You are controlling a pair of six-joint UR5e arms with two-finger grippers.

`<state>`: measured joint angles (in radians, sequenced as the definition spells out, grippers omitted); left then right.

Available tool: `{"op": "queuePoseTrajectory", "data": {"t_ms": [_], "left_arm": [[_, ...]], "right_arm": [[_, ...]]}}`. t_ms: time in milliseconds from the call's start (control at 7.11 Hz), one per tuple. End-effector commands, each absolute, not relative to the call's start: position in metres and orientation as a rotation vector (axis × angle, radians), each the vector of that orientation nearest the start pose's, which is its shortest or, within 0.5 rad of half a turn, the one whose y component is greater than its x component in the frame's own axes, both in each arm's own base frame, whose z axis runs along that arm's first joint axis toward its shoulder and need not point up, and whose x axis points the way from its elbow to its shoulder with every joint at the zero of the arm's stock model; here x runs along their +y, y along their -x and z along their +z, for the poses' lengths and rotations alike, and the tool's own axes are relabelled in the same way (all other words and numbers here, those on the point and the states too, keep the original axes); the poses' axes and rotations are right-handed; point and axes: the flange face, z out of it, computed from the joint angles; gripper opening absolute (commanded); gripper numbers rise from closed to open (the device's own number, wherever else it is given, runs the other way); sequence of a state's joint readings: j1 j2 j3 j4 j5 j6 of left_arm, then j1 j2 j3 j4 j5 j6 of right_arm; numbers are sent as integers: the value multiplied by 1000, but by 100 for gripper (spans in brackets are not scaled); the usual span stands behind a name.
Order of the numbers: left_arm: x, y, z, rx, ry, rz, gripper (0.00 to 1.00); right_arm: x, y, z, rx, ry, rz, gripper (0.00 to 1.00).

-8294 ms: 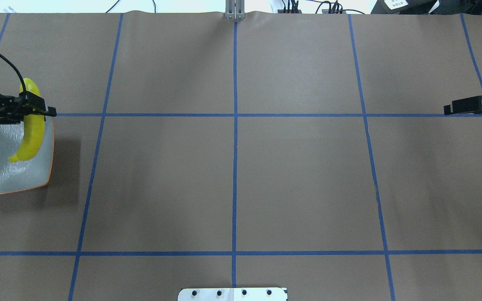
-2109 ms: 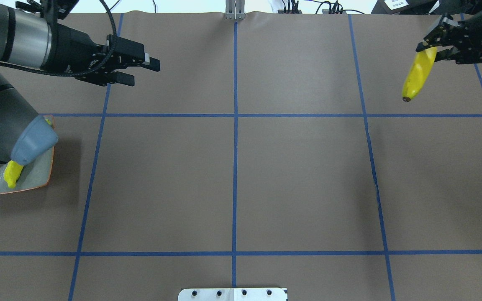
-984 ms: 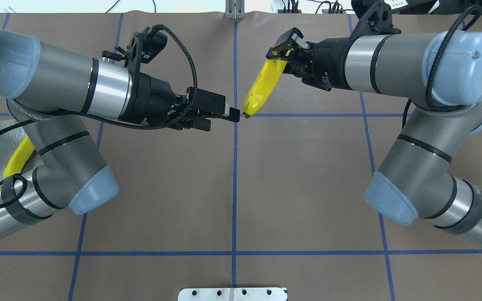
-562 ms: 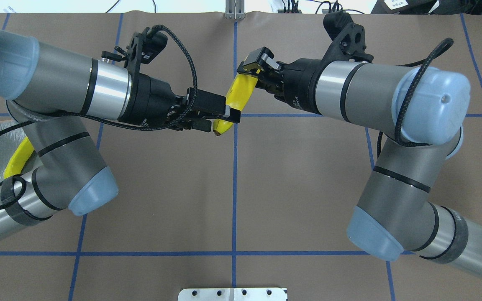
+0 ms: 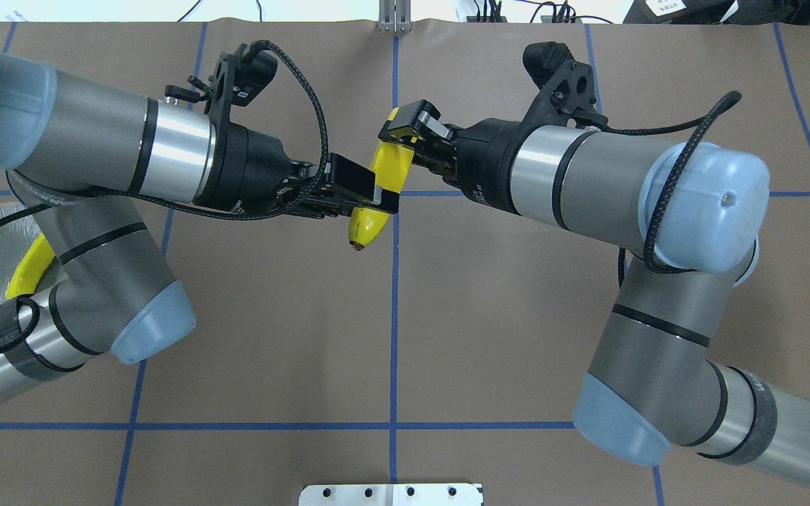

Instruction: Transfer all bananas from basket to plate

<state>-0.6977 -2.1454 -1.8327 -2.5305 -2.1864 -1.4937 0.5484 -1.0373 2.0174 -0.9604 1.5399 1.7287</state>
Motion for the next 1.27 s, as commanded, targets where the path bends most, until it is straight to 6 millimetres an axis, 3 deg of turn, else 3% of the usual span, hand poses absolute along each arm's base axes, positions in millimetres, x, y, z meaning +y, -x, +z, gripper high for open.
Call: {"op": "queuePoseTrajectory", "data": {"t_ms": [0,141,422,562,703,844,1125], "left_arm": [[-411,-372,115,1749,-252,107,0],[-412,-372,118,1745,-247,103,0],[-412,-371,126,1731,-239,94,0],[-415,-368,149,1700,-228,73,0],[-425,-352,185,1647,-229,22,0],[-445,-322,220,1589,-267,-30,0],[-453,-274,308,1420,-397,28,0]], "right_arm": [[-393,382,99,-1600,-347,565,60],[-396,379,97,-1599,-380,597,99],[-400,367,97,-1594,-407,607,99],[-411,358,112,-1557,-419,628,99],[-423,350,142,-1467,-422,665,99],[-433,346,157,-1385,-418,692,100],[-456,331,179,-1197,-387,701,100]]}}
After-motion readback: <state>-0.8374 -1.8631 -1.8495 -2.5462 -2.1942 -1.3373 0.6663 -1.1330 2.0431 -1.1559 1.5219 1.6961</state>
